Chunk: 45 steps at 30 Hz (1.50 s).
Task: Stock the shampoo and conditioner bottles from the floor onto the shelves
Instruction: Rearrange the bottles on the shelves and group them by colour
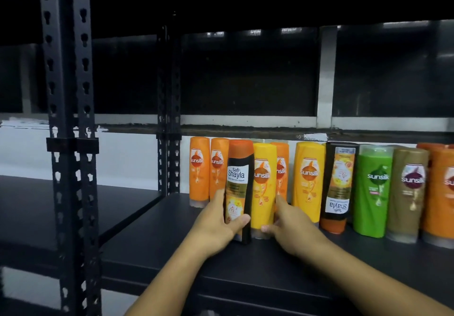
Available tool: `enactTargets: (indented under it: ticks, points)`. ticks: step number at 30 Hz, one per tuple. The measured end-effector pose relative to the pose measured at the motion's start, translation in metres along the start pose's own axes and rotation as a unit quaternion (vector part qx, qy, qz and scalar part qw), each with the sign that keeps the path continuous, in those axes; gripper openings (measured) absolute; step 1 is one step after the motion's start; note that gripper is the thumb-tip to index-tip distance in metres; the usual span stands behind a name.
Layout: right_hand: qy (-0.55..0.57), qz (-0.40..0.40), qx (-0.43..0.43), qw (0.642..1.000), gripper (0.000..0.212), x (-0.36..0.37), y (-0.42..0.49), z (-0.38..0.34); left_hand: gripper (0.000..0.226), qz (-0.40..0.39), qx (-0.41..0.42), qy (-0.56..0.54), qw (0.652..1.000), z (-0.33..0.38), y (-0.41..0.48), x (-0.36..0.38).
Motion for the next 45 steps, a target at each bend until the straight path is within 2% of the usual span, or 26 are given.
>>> enactTargets:
  ticks: [2,4,6,8,11,14,16,19,26,28,32,36,38,40,42,45]
  points:
    - [-0.003,-0.003,-0.019,1.0,0.039,-0.015,0.0,0.006,0.06,-0.001,0.005,0.0,1.0,0.001,-0.001,-0.001]
    - [0.014,0.075,-0.016,0.997,0.035,-0.042,0.003,0.014,0.064,-0.005,0.01,0.007,1.0,0.001,-0.001,-0.001]
    - [0.026,0.182,-0.019,0.983,0.044,-0.075,0.009,0.017,0.065,-0.014,0.011,0.011,1.0,0.003,-0.002,0.0]
    - [0.033,0.221,-0.047,0.974,0.059,-0.099,0.021,0.014,0.064,-0.024,0.013,0.01,1.0,0.003,-0.002,0.001]
    - [-0.009,0.163,-0.07,0.984,0.078,-0.12,0.047,0.002,0.063,-0.03,0.008,-0.002,1.0,0.0,-0.001,0.001]
    - [-0.044,0.078,-0.07,0.994,0.081,-0.127,0.065,-0.006,0.062,-0.046,-0.003,-0.024,0.999,-0.006,0.001,0.0]
    - [-0.103,0.081,-0.068,0.989,0.078,-0.133,0.068,-0.01,0.064,-0.056,-0.011,-0.04,0.998,-0.009,0.003,0.001]
    - [-0.194,0.086,-0.064,0.975,0.063,-0.142,0.065,-0.014,0.062,-0.063,-0.018,-0.063,0.996,-0.01,0.003,0.002]
    - [-0.256,0.094,-0.049,0.961,0.056,-0.163,0.038,-0.008,0.065,-0.069,-0.022,-0.082,0.994,-0.007,0.0,0.004]
    - [-0.202,0.074,-0.045,0.976,0.052,-0.167,0.03,-0.005,0.063,-0.069,-0.029,-0.082,0.994,-0.006,0.0,0.004]
    - [-0.012,0.045,-0.024,0.999,0.044,-0.165,0.013,0.008,0.06,-0.075,-0.052,-0.081,0.993,-0.004,0.0,0.006]
    - [0.177,0.077,-0.004,0.981,0.06,-0.146,-0.007,0.029,0.061,-0.081,-0.072,-0.075,0.991,-0.002,0.0,0.009]
    - [0.213,0.071,-0.006,0.974,0.077,-0.125,-0.017,0.037,0.062,-0.092,-0.077,-0.067,0.99,0.0,0.002,0.013]
    - [0.234,0.038,-0.016,0.971,0.085,-0.098,-0.027,0.043,0.068,-0.102,-0.082,-0.06,0.99,0.001,0.005,0.019]
    - [0.247,0.0,-0.014,0.969,0.077,-0.07,-0.034,0.053,0.071,-0.104,-0.089,-0.056,0.989,0.001,0.009,0.027]
    - [0.258,-0.033,-0.009,0.966,0.059,-0.039,-0.044,0.067,0.066,-0.116,-0.096,-0.059,0.987,0.002,0.017,0.041]
Point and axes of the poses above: each hand's wrist, its own y-axis towards the middle knuckle, its own x-axis out of the palm, z = x × y, the point moved 5 cm from there along y, towards the middle knuckle, and after that the axes turned 14 degrees about -y, right-handed, at the moved point
